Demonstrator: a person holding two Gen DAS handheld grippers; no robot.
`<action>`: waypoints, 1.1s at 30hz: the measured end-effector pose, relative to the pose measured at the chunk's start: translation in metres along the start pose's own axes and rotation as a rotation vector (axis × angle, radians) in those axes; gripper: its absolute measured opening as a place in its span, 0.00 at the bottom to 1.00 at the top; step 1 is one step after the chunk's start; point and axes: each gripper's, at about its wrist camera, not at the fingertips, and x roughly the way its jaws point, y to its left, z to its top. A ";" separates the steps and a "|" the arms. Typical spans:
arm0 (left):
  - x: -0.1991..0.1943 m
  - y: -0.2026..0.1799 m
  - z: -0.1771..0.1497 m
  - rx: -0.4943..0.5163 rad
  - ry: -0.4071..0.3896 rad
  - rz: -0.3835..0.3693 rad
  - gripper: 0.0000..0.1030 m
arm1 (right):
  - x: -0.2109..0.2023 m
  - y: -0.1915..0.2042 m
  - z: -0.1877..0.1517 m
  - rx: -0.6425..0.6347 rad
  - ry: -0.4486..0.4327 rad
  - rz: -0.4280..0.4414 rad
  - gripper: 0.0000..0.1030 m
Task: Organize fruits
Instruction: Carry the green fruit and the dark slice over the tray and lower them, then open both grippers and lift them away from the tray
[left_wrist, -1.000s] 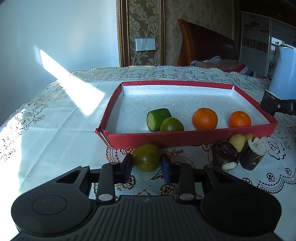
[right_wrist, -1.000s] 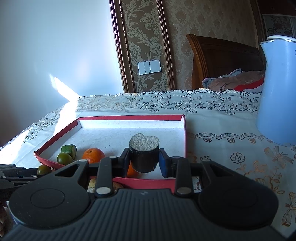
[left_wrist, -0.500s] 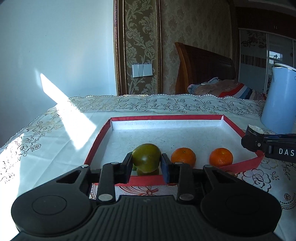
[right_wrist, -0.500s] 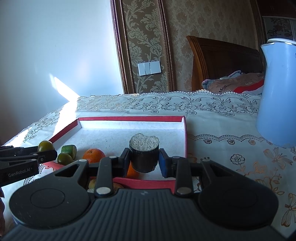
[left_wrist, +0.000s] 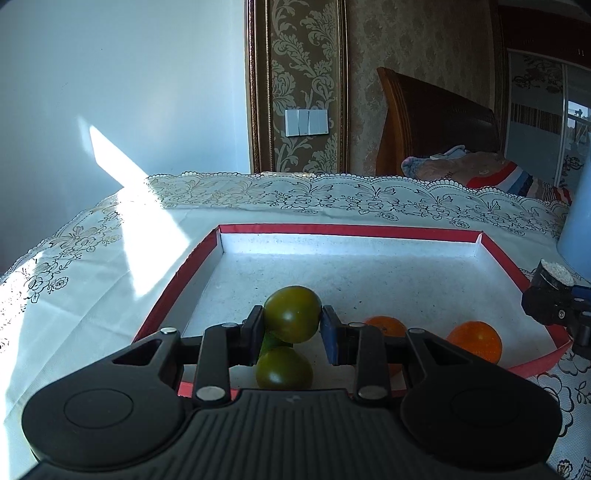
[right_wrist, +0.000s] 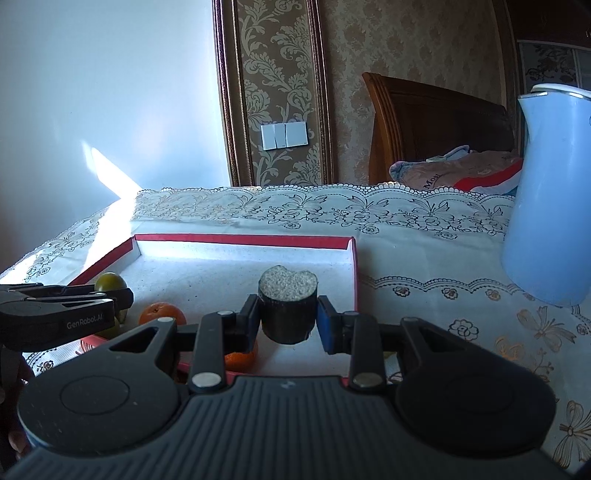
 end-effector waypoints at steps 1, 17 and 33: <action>0.000 0.000 0.000 0.001 -0.005 0.007 0.31 | 0.001 -0.001 -0.001 0.004 0.005 0.000 0.30; 0.004 -0.004 -0.002 0.014 -0.023 0.024 0.31 | 0.015 -0.005 -0.011 0.012 0.055 -0.026 0.30; 0.005 -0.002 -0.002 -0.009 -0.022 0.014 0.52 | 0.017 -0.006 -0.011 0.020 0.051 -0.032 0.38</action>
